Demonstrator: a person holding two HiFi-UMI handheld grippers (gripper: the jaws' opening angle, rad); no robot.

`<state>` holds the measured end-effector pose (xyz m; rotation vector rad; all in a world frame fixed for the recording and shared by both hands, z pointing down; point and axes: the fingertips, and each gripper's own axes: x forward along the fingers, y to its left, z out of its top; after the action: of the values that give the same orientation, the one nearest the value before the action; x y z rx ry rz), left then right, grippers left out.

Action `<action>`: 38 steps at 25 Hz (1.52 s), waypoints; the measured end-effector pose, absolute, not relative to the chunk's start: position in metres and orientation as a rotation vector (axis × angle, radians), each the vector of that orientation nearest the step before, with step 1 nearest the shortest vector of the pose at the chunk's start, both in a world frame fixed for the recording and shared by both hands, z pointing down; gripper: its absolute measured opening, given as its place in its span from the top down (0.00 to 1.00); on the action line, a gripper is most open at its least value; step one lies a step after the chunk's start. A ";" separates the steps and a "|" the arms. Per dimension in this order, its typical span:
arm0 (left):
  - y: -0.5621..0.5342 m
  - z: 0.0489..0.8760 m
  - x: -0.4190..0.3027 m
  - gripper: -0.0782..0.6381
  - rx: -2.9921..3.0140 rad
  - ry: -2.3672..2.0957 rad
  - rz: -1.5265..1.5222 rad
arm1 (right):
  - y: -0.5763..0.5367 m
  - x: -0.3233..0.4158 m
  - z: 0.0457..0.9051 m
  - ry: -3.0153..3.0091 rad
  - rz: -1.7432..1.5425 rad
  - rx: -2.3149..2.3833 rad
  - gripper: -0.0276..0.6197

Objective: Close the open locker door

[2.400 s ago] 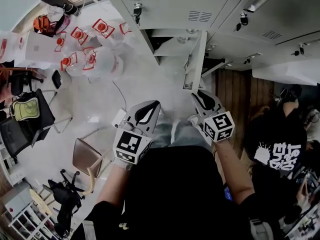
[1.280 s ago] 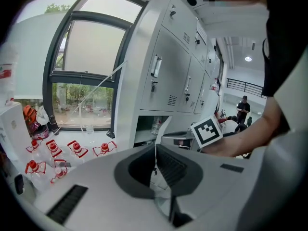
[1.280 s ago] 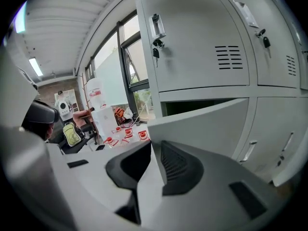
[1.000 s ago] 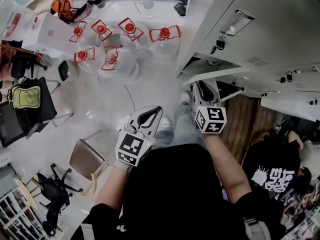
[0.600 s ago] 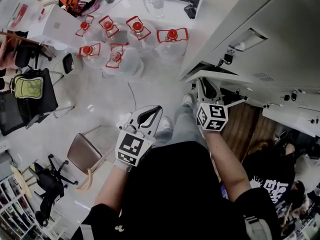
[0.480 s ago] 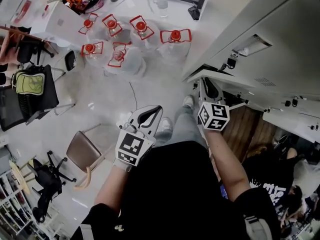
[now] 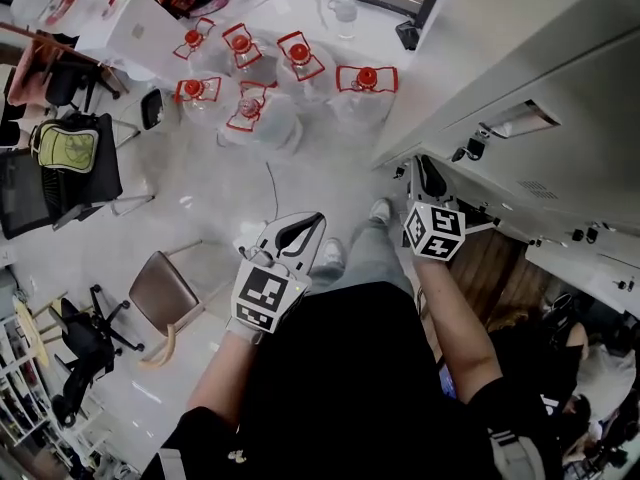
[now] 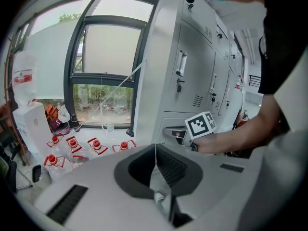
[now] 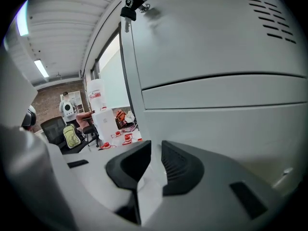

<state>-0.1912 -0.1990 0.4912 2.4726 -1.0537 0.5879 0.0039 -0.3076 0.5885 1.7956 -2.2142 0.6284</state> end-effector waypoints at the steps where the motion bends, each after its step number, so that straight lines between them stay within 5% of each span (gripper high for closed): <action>1: -0.199 0.492 -0.191 0.86 2.470 -1.057 0.591 | -0.309 0.005 0.589 -2.212 0.627 1.797 0.83; 38: -0.153 0.466 -0.147 0.86 2.713 -0.713 0.527 | -0.174 0.003 0.499 -2.276 0.512 1.850 0.84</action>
<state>-0.1474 -0.1526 0.4658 2.7128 -0.7127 0.5269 0.0029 -0.1738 0.4994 1.8497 -2.2761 0.5121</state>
